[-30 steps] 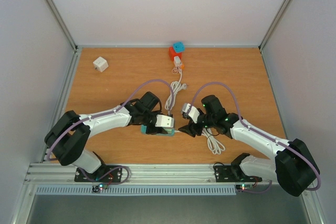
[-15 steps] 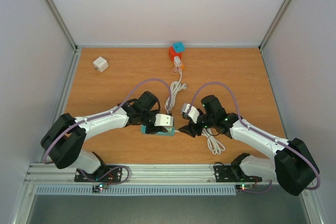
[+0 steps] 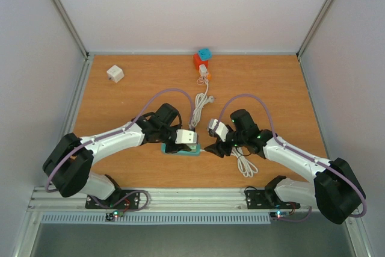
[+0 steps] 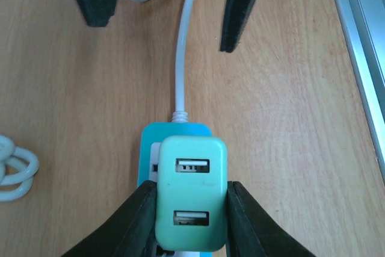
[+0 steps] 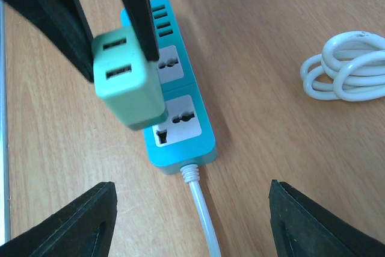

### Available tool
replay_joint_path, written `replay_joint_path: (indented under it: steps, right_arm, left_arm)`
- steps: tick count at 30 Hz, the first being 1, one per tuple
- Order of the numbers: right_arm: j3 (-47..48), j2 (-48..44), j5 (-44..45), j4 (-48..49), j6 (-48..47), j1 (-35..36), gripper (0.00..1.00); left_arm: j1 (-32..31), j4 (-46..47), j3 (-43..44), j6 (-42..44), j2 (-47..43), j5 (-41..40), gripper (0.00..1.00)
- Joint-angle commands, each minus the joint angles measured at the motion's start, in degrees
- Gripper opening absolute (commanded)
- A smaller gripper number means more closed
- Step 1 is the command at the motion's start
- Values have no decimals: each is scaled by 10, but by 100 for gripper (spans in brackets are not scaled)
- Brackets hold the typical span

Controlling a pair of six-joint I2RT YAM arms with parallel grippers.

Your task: Pull the plug off the socket

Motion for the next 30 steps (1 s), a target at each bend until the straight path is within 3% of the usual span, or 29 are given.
replay_joint_path:
  steps: [1, 5, 8, 17, 23, 24, 30]
  right_arm:
    - [5, 3, -9, -2, 3, -1, 71]
    - [7, 1, -6, -1, 5, -1, 73]
    - [9, -3, -5, 0, 11, -1, 84]
    - [31, -9, -1, -5, 18, -1, 87]
    - [57, -5, 12, 3, 32, -1, 90]
    - [63, -5, 17, 5, 38, -1, 97]
    - [90, -7, 27, 5, 56, -2, 99]
  left_arm:
    - [34, -13, 25, -8, -27, 44, 26]
    - [77, -21, 32, -28, -50, 63, 26]
    - [113, -22, 32, -41, -70, 76, 26]
    - [268, -26, 56, -97, -93, 139, 26]
    - [379, -8, 85, -128, -37, 188, 26]
    - [403, 5, 90, -141, -21, 203, 26]
    - [523, 88, 131, -248, 78, 218, 26]
